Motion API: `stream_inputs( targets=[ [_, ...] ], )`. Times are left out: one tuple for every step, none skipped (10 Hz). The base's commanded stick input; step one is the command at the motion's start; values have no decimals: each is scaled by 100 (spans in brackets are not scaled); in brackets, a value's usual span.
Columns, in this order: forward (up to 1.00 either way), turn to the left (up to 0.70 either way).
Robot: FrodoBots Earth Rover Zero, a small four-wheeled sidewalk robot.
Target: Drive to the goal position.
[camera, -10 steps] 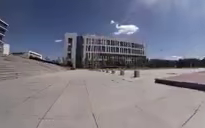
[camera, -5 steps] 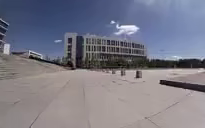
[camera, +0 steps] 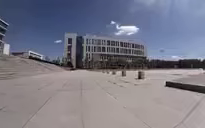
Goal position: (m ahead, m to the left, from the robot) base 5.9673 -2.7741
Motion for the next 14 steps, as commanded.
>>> stream_inputs(
  targets=[
    [70, 1],
    [70, 1],
    [70, 1],
    [70, 1],
    [70, 1],
    [70, 1],
    [70, 1],
    [70, 1],
    [70, 1],
    [70, 1],
    [70, 1],
    [70, 1],
    [70, 1],
    [70, 1]
  ],
)
